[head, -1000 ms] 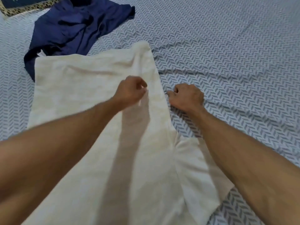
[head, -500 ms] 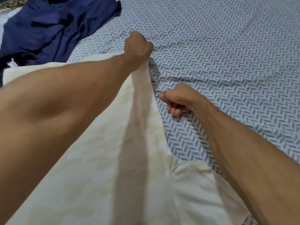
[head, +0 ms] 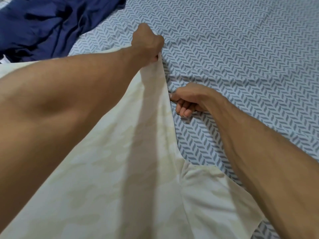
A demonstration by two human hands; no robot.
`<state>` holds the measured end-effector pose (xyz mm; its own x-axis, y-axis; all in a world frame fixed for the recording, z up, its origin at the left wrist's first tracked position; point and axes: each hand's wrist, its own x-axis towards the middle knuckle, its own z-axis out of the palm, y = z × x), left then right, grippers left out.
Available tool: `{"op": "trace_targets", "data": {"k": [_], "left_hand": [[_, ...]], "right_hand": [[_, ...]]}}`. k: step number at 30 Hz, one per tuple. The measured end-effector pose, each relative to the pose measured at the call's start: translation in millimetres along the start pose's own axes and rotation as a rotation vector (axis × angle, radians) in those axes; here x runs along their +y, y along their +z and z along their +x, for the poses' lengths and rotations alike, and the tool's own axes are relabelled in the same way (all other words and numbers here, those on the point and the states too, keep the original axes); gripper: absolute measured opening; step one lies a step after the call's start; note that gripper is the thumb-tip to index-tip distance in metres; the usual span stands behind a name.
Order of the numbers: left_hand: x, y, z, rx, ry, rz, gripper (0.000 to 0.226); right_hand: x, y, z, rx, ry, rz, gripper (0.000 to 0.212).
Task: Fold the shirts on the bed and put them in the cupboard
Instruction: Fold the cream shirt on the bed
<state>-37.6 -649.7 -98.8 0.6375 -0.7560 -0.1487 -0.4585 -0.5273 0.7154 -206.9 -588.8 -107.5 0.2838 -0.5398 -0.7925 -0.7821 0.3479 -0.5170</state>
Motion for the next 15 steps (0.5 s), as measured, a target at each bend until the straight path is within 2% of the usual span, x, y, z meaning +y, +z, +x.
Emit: {"op": "trace_targets", "data": {"k": [4,7,8,11,13,15], "left_hand": [[-10,5,9,-0.033,-0.097,-0.13,0.023],[-14,9,9,-0.039,-0.098,-0.2,0.011],[-15,10,8,-0.054,-0.082,-0.214,0.015],[-10,4,-1,-0.178,-0.053,-0.337,0.006],[-14,-13,-10,-0.292,-0.054,-0.415,0.027],[-34,-40,-20,-0.291,0.047,-0.332,0.04]], "right_hand": [[0,-3,0,-0.008,0.057,-0.113,0.046],[0,-2,0,0.005,0.059,-0.103,0.046],[0,-1,1,0.009,0.058,-0.098,0.045],[1,0,0,0.027,0.041,-0.069,0.042],[3,2,-1,0.034,0.026,-0.029,0.04],[4,4,0,0.059,0.021,0.031,0.039]]}}
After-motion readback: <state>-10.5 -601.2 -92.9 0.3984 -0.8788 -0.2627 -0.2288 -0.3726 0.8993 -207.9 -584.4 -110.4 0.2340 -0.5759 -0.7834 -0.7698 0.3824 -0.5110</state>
